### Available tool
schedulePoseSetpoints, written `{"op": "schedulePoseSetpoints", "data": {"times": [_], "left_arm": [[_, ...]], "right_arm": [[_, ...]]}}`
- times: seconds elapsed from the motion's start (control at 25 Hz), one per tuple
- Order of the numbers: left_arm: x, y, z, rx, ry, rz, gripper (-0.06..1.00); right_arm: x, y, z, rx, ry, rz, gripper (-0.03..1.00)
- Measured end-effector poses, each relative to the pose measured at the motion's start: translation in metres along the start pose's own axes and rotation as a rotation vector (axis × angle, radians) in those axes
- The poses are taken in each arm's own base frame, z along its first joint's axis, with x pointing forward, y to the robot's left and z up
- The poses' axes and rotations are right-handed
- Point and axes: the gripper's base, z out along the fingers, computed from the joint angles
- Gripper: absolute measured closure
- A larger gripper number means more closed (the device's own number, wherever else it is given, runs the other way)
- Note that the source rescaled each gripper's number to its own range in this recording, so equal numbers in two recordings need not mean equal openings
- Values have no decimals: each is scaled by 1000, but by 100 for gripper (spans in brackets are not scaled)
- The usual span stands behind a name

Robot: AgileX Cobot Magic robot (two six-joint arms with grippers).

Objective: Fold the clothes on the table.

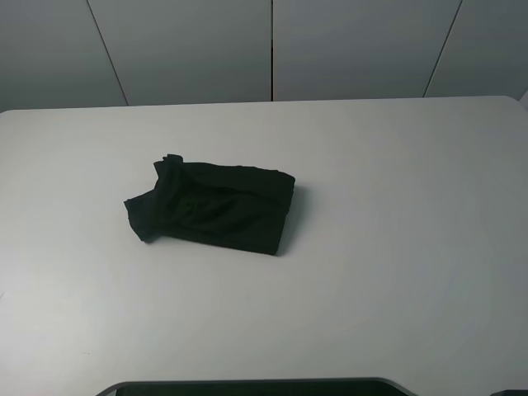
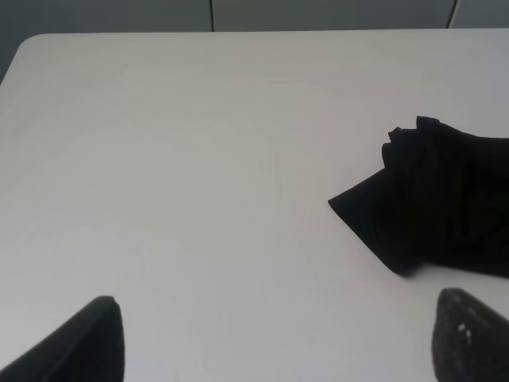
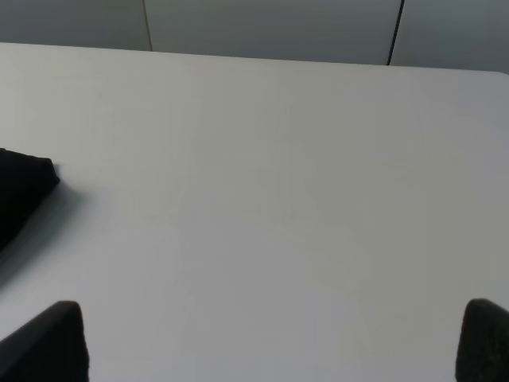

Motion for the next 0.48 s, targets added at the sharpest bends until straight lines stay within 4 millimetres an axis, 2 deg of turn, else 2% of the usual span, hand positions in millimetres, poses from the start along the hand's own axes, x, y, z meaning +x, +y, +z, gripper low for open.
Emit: {"op": "schedulePoseSetpoints", "data": {"times": [0.48], "left_arm": [[0, 0, 0, 0, 0, 0, -6]], "right_arm": [[0, 0, 0, 0, 0, 0, -3]]}}
